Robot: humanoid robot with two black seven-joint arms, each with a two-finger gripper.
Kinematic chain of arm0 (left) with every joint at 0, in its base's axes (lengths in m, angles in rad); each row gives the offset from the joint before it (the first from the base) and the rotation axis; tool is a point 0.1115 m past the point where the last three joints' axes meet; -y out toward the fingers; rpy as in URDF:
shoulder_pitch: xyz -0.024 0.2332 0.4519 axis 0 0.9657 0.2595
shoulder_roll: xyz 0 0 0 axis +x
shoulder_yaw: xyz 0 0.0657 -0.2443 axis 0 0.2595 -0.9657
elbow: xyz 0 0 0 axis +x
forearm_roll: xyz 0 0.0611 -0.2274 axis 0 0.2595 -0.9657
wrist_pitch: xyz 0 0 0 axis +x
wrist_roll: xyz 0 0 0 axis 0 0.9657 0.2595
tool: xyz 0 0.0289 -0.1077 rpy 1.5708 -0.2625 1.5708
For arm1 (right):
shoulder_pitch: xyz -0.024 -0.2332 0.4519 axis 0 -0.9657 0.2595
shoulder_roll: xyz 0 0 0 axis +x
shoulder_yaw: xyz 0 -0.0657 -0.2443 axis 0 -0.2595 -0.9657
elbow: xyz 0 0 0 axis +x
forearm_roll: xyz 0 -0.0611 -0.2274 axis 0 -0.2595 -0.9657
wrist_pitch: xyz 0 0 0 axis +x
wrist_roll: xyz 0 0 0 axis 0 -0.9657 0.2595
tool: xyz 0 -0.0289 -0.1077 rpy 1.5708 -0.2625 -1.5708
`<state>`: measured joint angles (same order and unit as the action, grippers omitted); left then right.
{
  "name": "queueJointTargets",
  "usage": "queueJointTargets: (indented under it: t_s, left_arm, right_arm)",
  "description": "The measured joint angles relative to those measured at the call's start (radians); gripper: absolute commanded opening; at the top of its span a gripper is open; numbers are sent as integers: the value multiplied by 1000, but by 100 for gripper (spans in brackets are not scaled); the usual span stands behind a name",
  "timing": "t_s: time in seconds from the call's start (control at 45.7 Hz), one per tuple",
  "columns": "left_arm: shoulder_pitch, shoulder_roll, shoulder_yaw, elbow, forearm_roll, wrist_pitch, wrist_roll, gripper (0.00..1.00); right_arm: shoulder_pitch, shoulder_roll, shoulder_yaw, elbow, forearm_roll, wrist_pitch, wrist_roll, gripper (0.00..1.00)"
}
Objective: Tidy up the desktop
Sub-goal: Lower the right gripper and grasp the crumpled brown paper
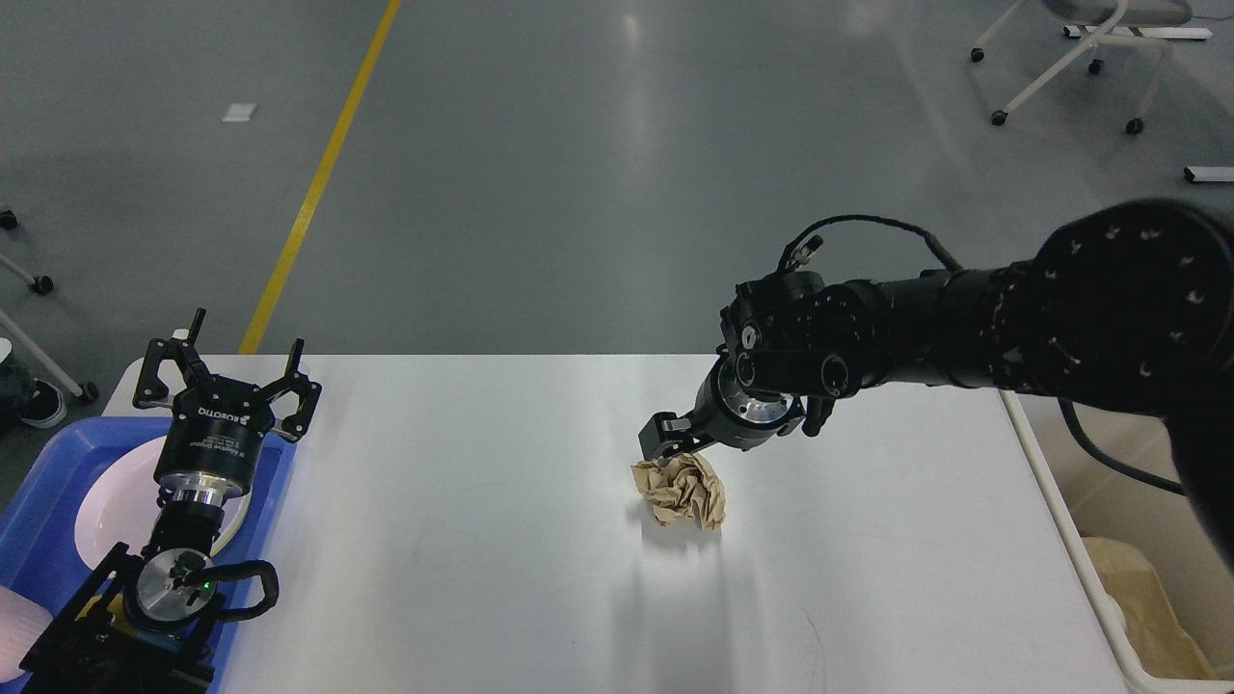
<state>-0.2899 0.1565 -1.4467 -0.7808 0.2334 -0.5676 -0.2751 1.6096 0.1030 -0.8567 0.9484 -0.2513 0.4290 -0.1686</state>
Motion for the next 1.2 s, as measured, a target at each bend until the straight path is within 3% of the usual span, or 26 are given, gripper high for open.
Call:
queueJointTargets:
  t_s: [0.197, 0.328, 0.547, 0.875, 0.941, 1.094, 1.204]
  left_arm:
    - [0, 0, 0, 0, 0, 0, 0, 96]
    - [0, 0, 0, 0, 0, 0, 0, 96]
    - [0, 0, 0, 0, 0, 0, 0, 96]
    - [0, 0, 0, 0, 0, 0, 0, 96]
    - [0, 0, 0, 0, 0, 0, 0, 96]
    - [0, 0, 0, 0, 0, 0, 0, 96]
    - [0, 0, 0, 0, 0, 0, 0, 96]
  right_arm:
    - [-208, 14, 52, -148, -194, -118, 12, 97]
    - [-272, 15, 55, -198, -223, -196, 54, 98]
    - [-346, 20, 57, -239, -225, -242, 113, 99]
    - [-447, 81, 55, -305, -217, -341, 118, 98]
    - [-455, 82, 55, -306, -218, -351, 118, 85]
    - [-461, 84, 53, -306, -222, -367, 116, 28]
    - [-464, 84, 53, -298, -215, -366, 110, 5]
